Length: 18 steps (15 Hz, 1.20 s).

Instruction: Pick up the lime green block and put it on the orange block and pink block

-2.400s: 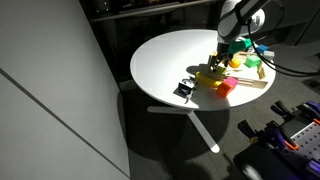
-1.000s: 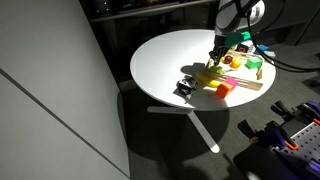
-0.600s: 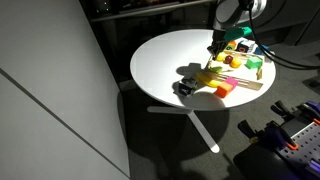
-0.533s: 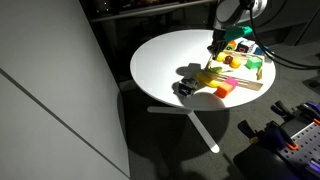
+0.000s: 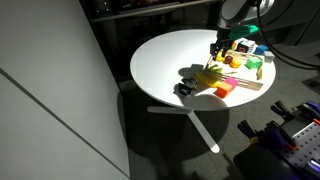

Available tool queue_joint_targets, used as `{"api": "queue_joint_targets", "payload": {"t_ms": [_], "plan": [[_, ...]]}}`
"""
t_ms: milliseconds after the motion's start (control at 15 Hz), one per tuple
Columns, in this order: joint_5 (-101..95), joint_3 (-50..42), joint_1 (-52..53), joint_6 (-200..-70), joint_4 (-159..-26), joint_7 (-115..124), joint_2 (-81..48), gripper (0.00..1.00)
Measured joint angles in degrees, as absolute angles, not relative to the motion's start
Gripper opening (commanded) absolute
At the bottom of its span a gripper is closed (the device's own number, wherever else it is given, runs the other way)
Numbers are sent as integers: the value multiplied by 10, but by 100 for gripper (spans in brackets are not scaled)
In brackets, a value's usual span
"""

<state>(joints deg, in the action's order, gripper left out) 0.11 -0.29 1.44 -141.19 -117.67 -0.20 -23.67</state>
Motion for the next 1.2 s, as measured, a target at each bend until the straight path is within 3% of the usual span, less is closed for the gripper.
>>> {"api": "queue_joint_targets", "payload": {"t_ms": [1200], "plan": [[0,-38,3,-1458,-1215,9,-259,100]]}}
